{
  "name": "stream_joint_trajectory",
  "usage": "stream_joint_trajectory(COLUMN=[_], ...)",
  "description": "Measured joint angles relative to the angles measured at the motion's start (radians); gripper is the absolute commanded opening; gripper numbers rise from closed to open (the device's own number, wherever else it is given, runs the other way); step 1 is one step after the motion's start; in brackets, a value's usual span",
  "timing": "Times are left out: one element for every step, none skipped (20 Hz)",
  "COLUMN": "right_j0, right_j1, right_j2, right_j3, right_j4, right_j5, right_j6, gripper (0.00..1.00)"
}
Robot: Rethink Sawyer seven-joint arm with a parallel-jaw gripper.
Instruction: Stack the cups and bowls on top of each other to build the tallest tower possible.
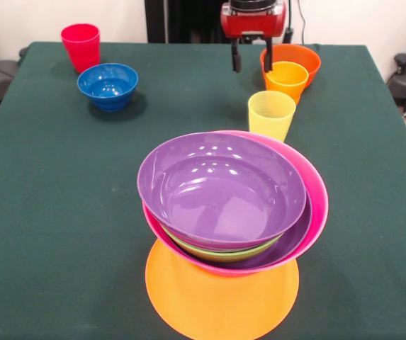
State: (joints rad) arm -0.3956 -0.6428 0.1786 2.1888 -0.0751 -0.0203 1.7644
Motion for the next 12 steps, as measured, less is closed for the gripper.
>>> stream_joint_trajectory(right_j0=[-0.002,-0.004,-0.006,-0.007,-0.008,-0.01,-0.012,-0.012,-0.012,-0.013,-0.013,-0.013], right_j1=[0.003,0.005,0.009,0.012,0.014,0.016,0.017,0.017,0.018,0.019,0.02,0.02], right_j2=[0.0,0.0,0.0,0.0,0.0,0.0,0.0,0.0,0.0,0.0,0.0,0.0], right_j3=[0.003,0.007,0.009,0.01,0.01,0.01,0.011,0.011,0.011,0.012,0.013,0.014], right_j4=[-0.002,-0.005,-0.007,-0.01,-0.012,-0.014,-0.018,-0.019,-0.022,-0.025,-0.026,-0.028], right_j5=[0.0,0.0,-0.002,-0.006,-0.01,-0.015,-0.024,-0.028,-0.034,-0.039,-0.041,-0.043], right_j6=[0.0,0.0,0.0,0.0,0.0,0.0,0.0,0.0,0.0,0.0,0.0,0.0], gripper=[1.0,1.0,1.0,1.0,1.0,1.0,1.0,1.0,1.0,1.0,1.0,1.0])
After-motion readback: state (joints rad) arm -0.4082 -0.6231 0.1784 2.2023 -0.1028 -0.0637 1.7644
